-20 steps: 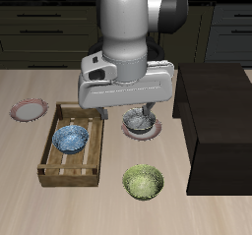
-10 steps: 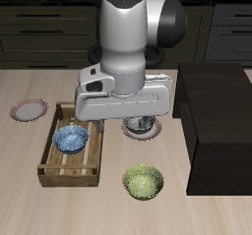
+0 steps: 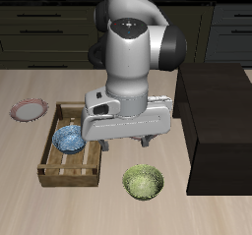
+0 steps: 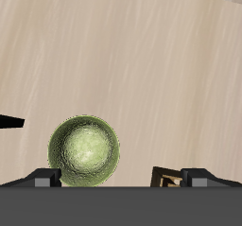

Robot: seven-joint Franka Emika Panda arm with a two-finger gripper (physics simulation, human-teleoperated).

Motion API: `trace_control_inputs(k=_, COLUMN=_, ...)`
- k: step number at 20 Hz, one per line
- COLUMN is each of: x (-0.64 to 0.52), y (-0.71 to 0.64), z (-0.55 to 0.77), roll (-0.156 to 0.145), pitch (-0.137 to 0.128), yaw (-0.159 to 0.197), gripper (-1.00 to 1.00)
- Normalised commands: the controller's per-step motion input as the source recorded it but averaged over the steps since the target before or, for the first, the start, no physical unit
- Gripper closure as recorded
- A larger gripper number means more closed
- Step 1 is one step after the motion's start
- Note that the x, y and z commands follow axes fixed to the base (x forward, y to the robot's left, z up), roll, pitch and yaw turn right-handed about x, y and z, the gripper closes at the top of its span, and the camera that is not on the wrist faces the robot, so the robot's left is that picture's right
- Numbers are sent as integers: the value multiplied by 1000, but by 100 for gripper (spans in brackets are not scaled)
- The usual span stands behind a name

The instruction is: Place the black bowl onto the plate that is in the table center and place the green bowl onto the plate that is next to the blue bowl

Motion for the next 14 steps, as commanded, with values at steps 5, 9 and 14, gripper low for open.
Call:
trace_control_inputs(k=5, x=169, y=-70, z=-407, roll=-12, pitch=58, yaw=20, gripper=-100)
trace_control_inputs(k=9, x=-24, y=13, z=-321, roll=8, pitch=70, yaw=18, gripper=-100)
trace_control_inputs(k=14, x=-33, y=151, z=-350, roll=17, pitch=57, yaw=39, gripper=-100)
